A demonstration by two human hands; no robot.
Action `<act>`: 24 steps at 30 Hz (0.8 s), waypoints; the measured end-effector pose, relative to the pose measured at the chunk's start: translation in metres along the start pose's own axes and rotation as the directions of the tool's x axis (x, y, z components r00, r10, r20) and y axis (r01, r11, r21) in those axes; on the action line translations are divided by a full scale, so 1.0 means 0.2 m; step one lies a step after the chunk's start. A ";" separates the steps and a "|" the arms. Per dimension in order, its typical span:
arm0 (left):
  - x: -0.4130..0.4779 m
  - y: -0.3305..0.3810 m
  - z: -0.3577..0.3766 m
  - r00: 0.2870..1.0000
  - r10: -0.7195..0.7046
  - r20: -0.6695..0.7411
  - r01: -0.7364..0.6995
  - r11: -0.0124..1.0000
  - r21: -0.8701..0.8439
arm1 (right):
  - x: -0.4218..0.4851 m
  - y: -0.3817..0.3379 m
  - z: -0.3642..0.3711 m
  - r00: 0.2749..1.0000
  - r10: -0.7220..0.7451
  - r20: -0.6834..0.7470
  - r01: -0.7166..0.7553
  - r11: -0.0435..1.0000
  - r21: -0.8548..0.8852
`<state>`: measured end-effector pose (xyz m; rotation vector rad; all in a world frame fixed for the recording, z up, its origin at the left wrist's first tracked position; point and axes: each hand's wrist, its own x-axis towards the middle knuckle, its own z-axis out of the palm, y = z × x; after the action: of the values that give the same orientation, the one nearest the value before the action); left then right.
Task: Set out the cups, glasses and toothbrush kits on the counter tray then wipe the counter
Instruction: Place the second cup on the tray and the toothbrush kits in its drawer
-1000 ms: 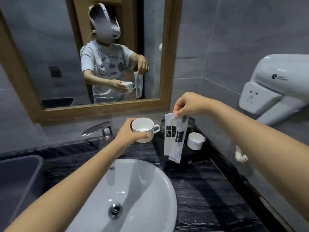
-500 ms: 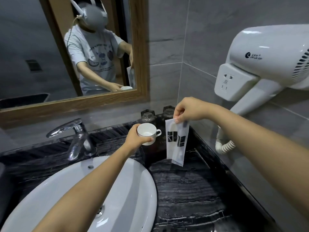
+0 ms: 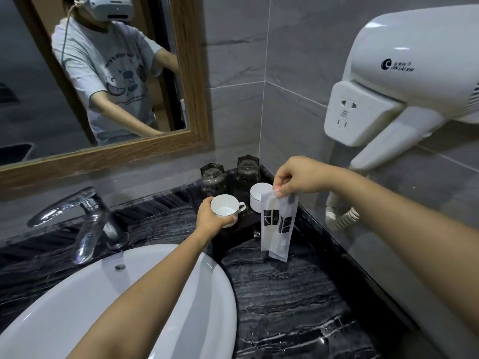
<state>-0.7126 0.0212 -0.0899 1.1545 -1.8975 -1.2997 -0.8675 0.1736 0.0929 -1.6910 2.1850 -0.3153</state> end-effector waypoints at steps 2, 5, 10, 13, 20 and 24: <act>0.00 -0.01 0.01 1.000 0.008 -0.001 -0.008 1.000 0.004 | 0.00 0.00 0.01 1.000 -0.007 -0.002 0.007 1.000 -0.002; 0.00 -0.02 0.00 0.999 0.031 0.027 -0.031 1.000 -0.005 | 0.01 -0.01 0.01 1.000 -0.008 0.002 0.008 1.000 0.001; 0.00 -0.01 0.00 0.997 0.024 0.078 -0.033 0.993 0.115 | 0.02 -0.04 0.03 1.000 -0.030 0.005 0.030 1.000 -0.002; -0.06 0.03 -0.03 0.998 0.058 0.021 -0.061 0.975 0.213 | 0.03 -0.06 0.03 0.999 -0.043 0.018 0.043 0.999 -0.019; -0.42 0.32 -0.09 0.867 0.224 0.445 -0.184 0.974 -0.130 | 0.07 -0.15 0.02 0.994 -0.096 0.050 0.097 0.995 -0.015; -0.43 0.36 -0.07 0.918 0.219 0.332 -0.175 0.972 -0.157 | 0.09 -0.22 0.02 0.990 -0.131 0.049 0.132 0.991 -0.011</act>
<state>-0.6856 0.1023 -0.0168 0.6804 -2.0814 -1.5592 -0.8309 0.1454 0.1030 -1.8354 2.0510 -0.2909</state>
